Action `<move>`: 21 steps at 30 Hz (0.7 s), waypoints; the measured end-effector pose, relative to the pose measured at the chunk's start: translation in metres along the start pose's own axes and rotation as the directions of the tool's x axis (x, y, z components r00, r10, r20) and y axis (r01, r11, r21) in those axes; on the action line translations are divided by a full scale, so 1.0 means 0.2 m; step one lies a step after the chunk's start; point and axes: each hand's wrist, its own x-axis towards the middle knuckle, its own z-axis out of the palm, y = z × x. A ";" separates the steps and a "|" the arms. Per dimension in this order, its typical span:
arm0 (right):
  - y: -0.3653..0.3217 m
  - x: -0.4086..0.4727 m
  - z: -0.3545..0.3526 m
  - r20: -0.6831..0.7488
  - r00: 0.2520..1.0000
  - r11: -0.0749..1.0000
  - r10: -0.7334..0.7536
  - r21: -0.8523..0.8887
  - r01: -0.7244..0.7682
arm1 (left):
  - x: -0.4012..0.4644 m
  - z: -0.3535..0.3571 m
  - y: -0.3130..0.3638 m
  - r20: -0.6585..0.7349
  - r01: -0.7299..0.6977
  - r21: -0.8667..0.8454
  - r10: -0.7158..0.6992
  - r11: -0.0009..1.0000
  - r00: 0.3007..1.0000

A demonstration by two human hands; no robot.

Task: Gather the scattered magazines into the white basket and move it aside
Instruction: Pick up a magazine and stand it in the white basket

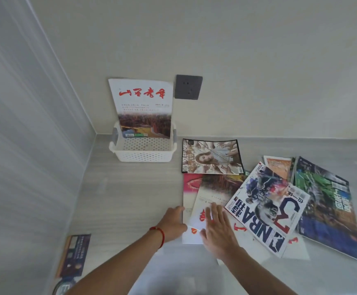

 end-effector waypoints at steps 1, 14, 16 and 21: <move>-0.03 -0.01 -0.02 0.010 1.000 1.000 -0.015 0.017 0.014 | -0.09 0.00 0.06 -0.025 -0.011 -0.030 0.010 1.000 1.000; -0.19 0.01 -0.26 0.286 0.908 0.858 -0.307 0.496 0.134 | -0.24 -0.01 -0.04 -0.358 0.261 0.029 -0.233 0.965 0.904; -0.18 0.01 -0.25 0.316 0.892 0.858 -0.322 0.495 0.135 | -0.22 0.02 -0.06 -0.377 0.309 0.168 -0.229 0.936 0.898; -0.13 0.03 -0.27 0.199 0.906 0.837 -0.374 0.493 0.237 | -0.29 -0.03 -0.08 -0.395 0.207 0.102 -0.152 0.973 0.906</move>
